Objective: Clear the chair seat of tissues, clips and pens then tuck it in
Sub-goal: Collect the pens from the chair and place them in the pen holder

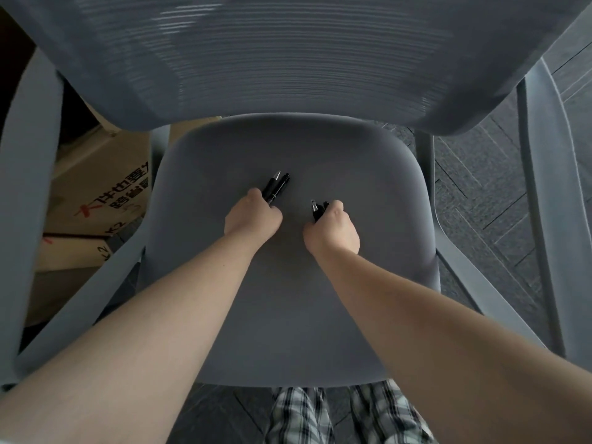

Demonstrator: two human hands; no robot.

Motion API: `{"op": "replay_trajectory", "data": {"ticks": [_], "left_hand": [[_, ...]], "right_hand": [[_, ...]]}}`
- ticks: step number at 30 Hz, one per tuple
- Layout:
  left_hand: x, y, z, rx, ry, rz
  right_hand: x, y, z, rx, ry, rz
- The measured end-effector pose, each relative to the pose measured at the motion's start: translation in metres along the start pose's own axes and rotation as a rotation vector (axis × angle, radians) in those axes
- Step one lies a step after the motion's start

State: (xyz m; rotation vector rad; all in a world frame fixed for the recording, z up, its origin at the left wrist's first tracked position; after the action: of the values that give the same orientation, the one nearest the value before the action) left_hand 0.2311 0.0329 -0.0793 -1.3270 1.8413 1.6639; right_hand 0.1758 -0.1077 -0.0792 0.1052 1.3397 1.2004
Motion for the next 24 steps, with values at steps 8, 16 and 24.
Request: {"op": "replay_trajectory", "data": {"ticks": [8, 16, 24], "left_hand": [[-0.021, 0.032, 0.020, -0.046, 0.174, 0.094], [-0.071, 0.105, 0.039, -0.105, 0.281, -0.060], [-0.105, 0.229, 0.087, -0.242, 0.528, -0.230]], "right_hand": [[-0.031, 0.018, 0.015, -0.188, 0.060, 0.059], [-0.052, 0.070, 0.059, -0.489, 0.241, 0.209], [-0.042, 0.166, 0.093, -0.795, 0.427, 0.359]]}}
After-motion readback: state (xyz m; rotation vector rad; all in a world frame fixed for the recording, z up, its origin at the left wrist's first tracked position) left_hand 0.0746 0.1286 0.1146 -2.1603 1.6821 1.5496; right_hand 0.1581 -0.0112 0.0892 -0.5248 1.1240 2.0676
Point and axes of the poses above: each hand's wrist, its own y-axis away from the middle knuckle, its own x-axis out of the palm, z = x × y, the point moved 5 cm from there along -y, towards the middle knuckle, and after that the axes turned 1 degree about -y, right-handed, at the moved point
